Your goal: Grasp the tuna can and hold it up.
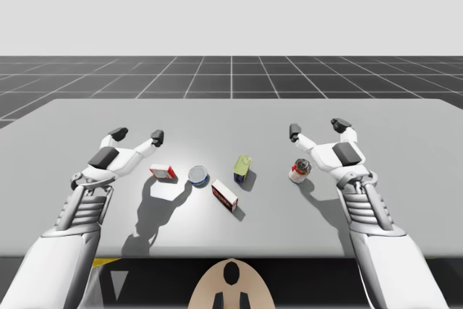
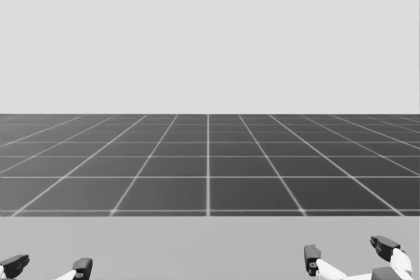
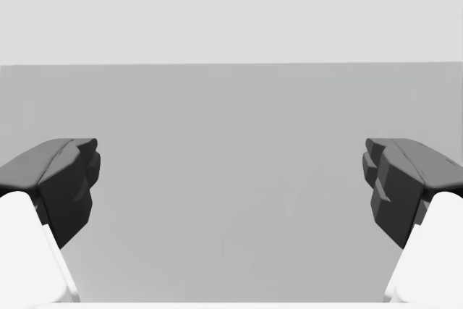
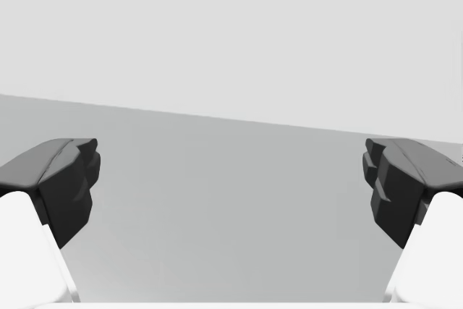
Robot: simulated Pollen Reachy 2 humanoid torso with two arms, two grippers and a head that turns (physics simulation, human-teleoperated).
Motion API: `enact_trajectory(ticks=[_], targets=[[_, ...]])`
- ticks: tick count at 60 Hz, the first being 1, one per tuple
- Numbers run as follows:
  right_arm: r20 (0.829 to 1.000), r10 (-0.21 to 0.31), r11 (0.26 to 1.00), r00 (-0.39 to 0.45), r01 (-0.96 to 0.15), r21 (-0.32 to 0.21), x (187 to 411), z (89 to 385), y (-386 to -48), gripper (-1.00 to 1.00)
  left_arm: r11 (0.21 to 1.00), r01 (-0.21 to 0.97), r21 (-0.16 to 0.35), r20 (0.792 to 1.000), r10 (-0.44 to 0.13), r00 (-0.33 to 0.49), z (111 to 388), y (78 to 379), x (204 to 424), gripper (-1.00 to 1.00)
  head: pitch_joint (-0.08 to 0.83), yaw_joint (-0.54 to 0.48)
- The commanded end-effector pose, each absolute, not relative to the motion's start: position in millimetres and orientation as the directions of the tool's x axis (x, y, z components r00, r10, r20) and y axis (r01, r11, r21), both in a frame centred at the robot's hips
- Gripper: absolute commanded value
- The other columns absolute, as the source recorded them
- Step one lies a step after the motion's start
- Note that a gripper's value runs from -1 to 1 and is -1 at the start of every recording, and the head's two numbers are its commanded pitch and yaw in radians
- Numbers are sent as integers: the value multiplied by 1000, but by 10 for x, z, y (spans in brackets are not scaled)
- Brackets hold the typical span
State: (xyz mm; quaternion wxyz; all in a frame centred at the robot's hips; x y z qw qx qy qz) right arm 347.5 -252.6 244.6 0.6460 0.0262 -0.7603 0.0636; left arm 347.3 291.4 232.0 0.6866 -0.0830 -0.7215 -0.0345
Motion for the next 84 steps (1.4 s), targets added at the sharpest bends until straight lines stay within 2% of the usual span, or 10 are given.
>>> enact_trajectory(ticks=[1,13,33,46,68,78,81,84], targets=[[984,41,993,-173,-99,-59,3463,2430,-2518,-1000,984,168,-62,997,70,-39,2310,2910,3474,-1000,3,-7],[987,47,988,-153,-137,-69,3469,2444,-2511,-1000,983,171,-62,997,69,-36,2304,2908,3475,-1000,68,-6],[988,50,992,-149,-107,-67,3491,2439,-2494,-1000,980,188,-61,997,68,-28,2288,2905,3487,-1000,353,-9],[987,56,992,-151,-102,-72,3490,2449,-2499,-1000,979,195,-63,997,69,-28,2289,2902,3490,-1000,514,33],[988,49,993,-147,-100,-64,3478,2459,-2513,-1000,978,199,-70,997,75,-20,2272,2885,3492,-1000,650,176],[988,49,993,-143,-102,-64,3474,2455,-2511,-1000,976,201,-78,996,83,-19,2277,2882,3489,-1000,673,206],[989,48,993,-143,-101,-63,3472,2455,-2508,-1000,975,206,-83,996,90,-23,2292,2878,3475,-1000,676,206],[988,47,993,-144,-101,-62,3470,2456,-2505,-1000,969,221,-111,993,119,-20,2325,2869,3447,-1000,676,204]])
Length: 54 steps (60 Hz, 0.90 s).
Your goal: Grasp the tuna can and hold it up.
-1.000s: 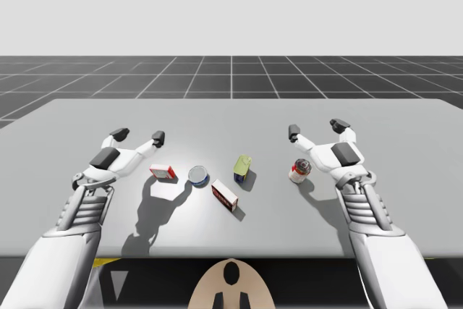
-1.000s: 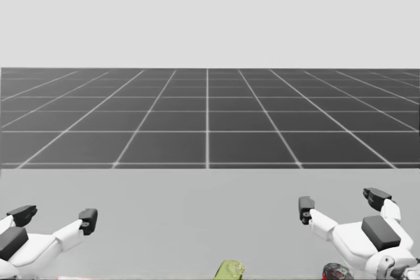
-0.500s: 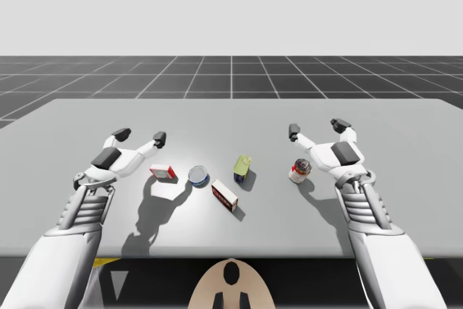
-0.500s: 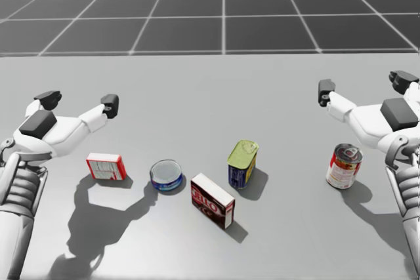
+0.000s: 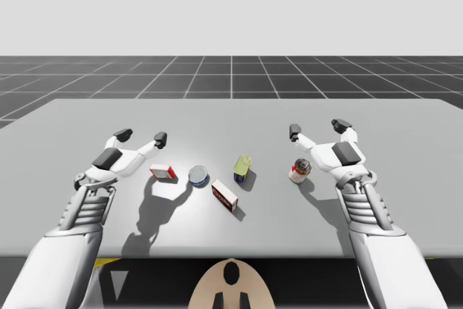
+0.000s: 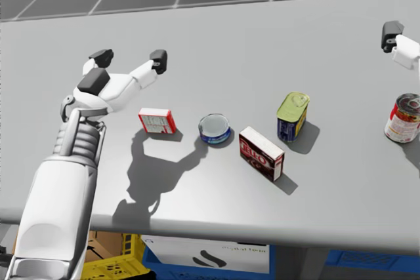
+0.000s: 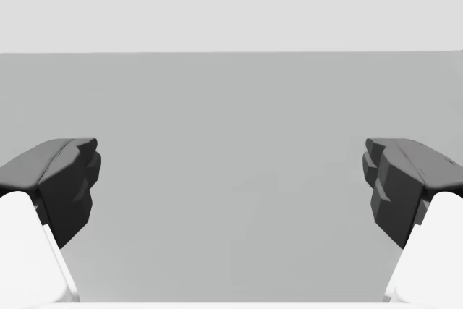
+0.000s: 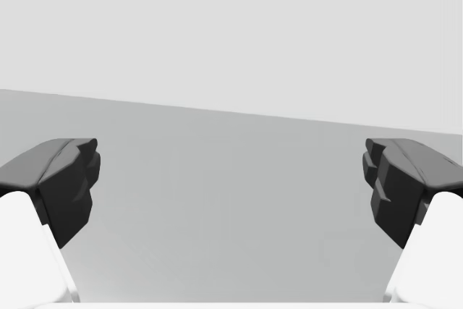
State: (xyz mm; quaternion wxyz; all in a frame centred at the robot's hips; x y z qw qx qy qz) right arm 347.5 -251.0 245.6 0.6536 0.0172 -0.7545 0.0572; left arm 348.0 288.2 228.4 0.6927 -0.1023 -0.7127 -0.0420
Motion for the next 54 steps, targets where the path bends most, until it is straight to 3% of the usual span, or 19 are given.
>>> enact_trajectory(ticks=[1,4,10,20,23,33,43,54], targets=[[988,47,993,-144,-101,-62,3470,2455,-2503,-1000,967,228,-114,992,121,-19,2340,2861,3431,-1000,676,202],[989,47,993,-143,-100,-61,3471,2453,-2502,-1000,963,247,-111,993,120,-21,2386,2854,3379,-1000,675,202],[989,47,993,-138,-98,-60,3478,2441,-2498,-1000,930,334,-156,987,155,30,2542,2808,3149,-1000,674,203],[989,46,993,-139,-98,-60,3485,2439,-2502,-1000,913,393,-110,993,87,77,2631,2670,2730,-1000,677,207],[989,46,993,-139,-98,-60,3486,2438,-2503,-1000,909,406,-95,994,64,89,2590,2615,2545,-1000,677,209],[989,45,993,-140,-98,-59,3492,2438,-2506,-1000,895,436,-98,987,30,161,2363,2545,2227,-1000,679,214],[989,45,993,-143,-97,-60,3494,2441,-2510,-1000,885,456,-93,980,1,199,2077,2460,2106,-1000,687,214],[988,45,993,-145,-98,-59,3495,2443,-2512,-1000,885,455,-105,968,-15,252,1727,2348,2178,-1000,689,217]])
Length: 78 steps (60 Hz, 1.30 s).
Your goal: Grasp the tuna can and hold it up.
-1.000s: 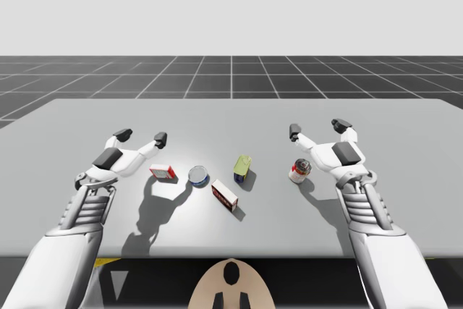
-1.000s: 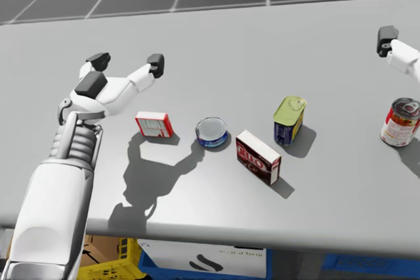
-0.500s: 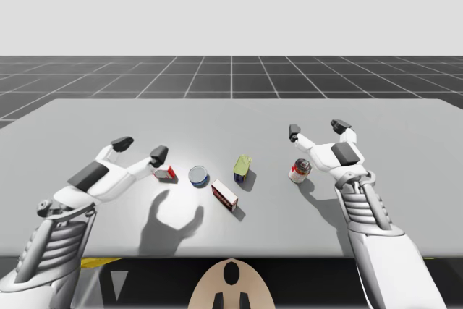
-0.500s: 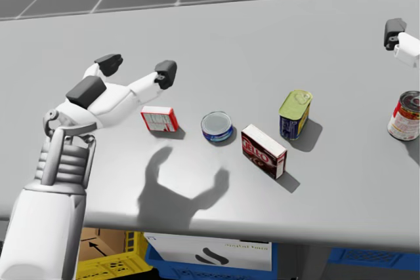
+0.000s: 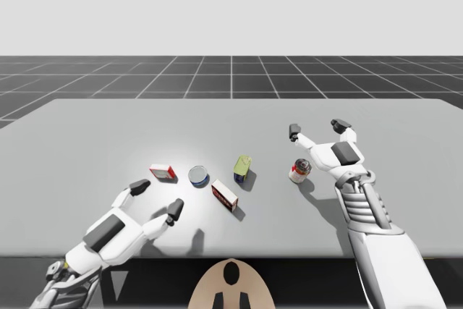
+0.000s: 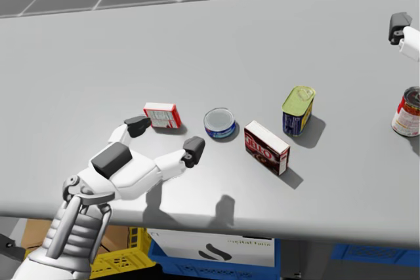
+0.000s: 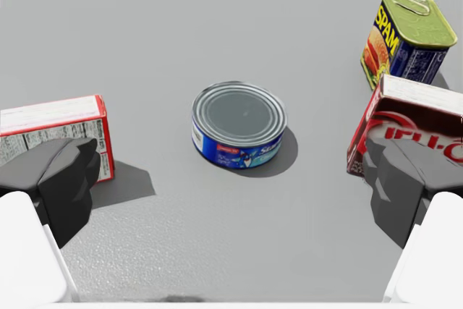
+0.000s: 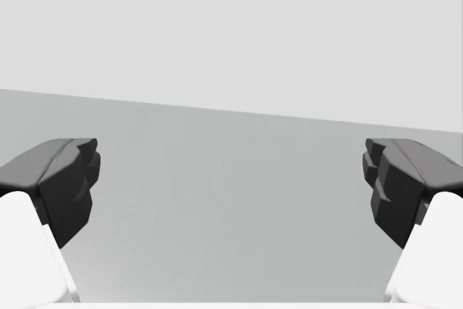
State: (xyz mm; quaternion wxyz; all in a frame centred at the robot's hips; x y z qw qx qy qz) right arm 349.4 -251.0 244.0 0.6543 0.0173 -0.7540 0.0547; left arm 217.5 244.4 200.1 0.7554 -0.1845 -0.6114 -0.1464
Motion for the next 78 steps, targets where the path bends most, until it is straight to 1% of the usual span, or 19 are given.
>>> enact_trajectory(ticks=[1,2,5,8,10,12,17,25,31,33,39,45,54,61,67,76,77,78], targets=[[988,45,993,-145,-98,-59,3495,2444,-2512,-1000,884,455,-108,967,-14,256,1715,2340,2188,-1000,689,217],[988,45,993,-145,-98,-60,3494,2445,-2512,-1000,884,455,-108,966,-16,260,1692,2323,2208,-1000,690,217],[988,46,993,-146,-99,-60,3494,2448,-2513,-1000,889,451,-79,967,-41,250,1656,2289,2259,-1000,690,217],[988,47,993,-148,-98,-62,3494,2449,-2513,-1000,886,458,-69,967,-53,248,1634,2242,2321,-1000,690,217],[988,47,993,-148,-98,-62,3496,2449,-2514,-1000,886,461,-49,967,-72,243,1621,2197,2375,-1000,691,217],[988,47,993,-148,-98,-62,3494,2449,-2513,-1000,882,468,-52,965,-77,252,1615,2174,2403,-1000,691,218],[988,48,993,-148,-98,-63,3491,2449,-2514,-1000,877,479,-38,958,-105,267,1587,2067,2533,-1000,693,216],[988,48,993,-149,-98,-63,3488,2452,-2515,-1000,872,488,-27,953,-126,277,1589,1953,2671,-1000,695,214],[988,48,993,-149,-96,-63,3486,2452,-2516,-1000,869,494,2,946,-161,280,1579,1861,2788,-1000,696,212],[988,48,993,-149,-96,-63,3486,2452,-2516,-1000,871,491,5,945,-165,282,1577,1849,2812,-1000,697,213],[988,48,993,-149,-96,-63,3487,2453,-2516,-1000,873,488,7,939,-173,297,1572,1811,2919,-1000,699,209],[988,48,993,-149,-96,-62,3486,2454,-2518,-1000,876,482,-12,933,-163,321,1558,1788,3010,-1000,703,207],[988,48,993,-149,-96,-62,3486,2452,-2518,-1000,880,475,-10,927,-171,335,1553,1746,3124,-1000,705,205],[988,48,993,-149,-96,-63,3487,2454,-2519,-1000,882,470,-28,917,-164,364,1519,1723,3218,-1000,707,203],[988,47,993,-150,-96,-62,3488,2456,-2520,-1000,883,468,-41,910,-161,382,1488,1709,3259,-1000,710,199],[987,48,993,-151,-95,-63,3489,2457,-2519,-1000,880,474,-39,907,-168,387,1459,1694,3248,-1000,709,198],[987,48,993,-151,-95,-63,3489,2457,-2519,-1000,879,476,-39,906,-170,387,1455,1694,3241,-970,709,198],[987,48,993,-151,-95,-63,3489,2457,-2519,-1000,879,476,-35,907,-172,385,1450,1693,3234,-892,709,198]])
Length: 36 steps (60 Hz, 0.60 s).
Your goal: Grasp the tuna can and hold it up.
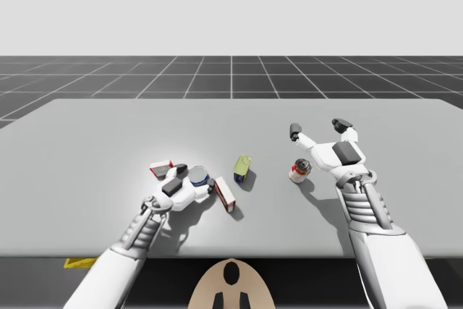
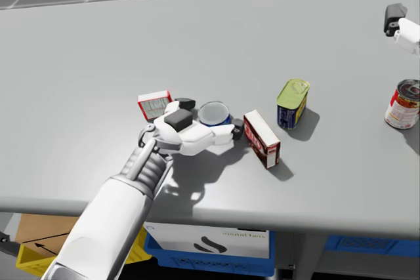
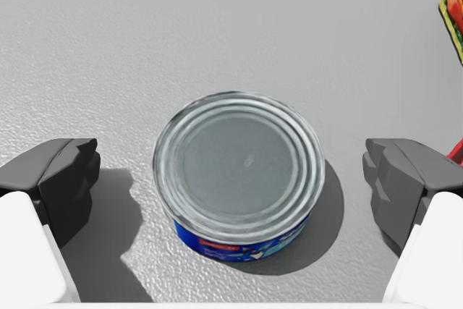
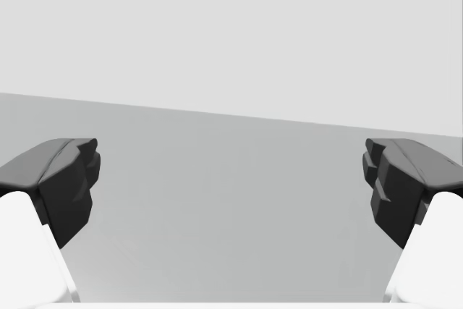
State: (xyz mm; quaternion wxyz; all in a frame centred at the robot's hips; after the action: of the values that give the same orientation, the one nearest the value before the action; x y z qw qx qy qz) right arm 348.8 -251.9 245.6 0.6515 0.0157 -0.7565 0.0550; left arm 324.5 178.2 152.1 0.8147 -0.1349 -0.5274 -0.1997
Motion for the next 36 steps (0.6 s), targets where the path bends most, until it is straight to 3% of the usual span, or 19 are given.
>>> enact_trajectory(ticks=[1,3,16,36], targets=[[987,49,993,-152,-95,-63,3488,2458,-2520,-1000,879,477,-24,908,-180,377,1439,1692,3226,-181,709,198],[987,48,994,-152,-95,-63,3488,2459,-2520,-1000,878,479,-18,908,-186,375,1437,1692,3209,910,709,198],[987,50,994,-154,-91,-65,3484,2463,-2528,-1000,874,486,-6,914,-192,357,1435,1677,3159,1000,678,204],[987,59,994,-149,-83,-72,3490,2451,-2524,-1000,872,490,-1,918,-193,346,1429,1695,3123,1000,423,207]])
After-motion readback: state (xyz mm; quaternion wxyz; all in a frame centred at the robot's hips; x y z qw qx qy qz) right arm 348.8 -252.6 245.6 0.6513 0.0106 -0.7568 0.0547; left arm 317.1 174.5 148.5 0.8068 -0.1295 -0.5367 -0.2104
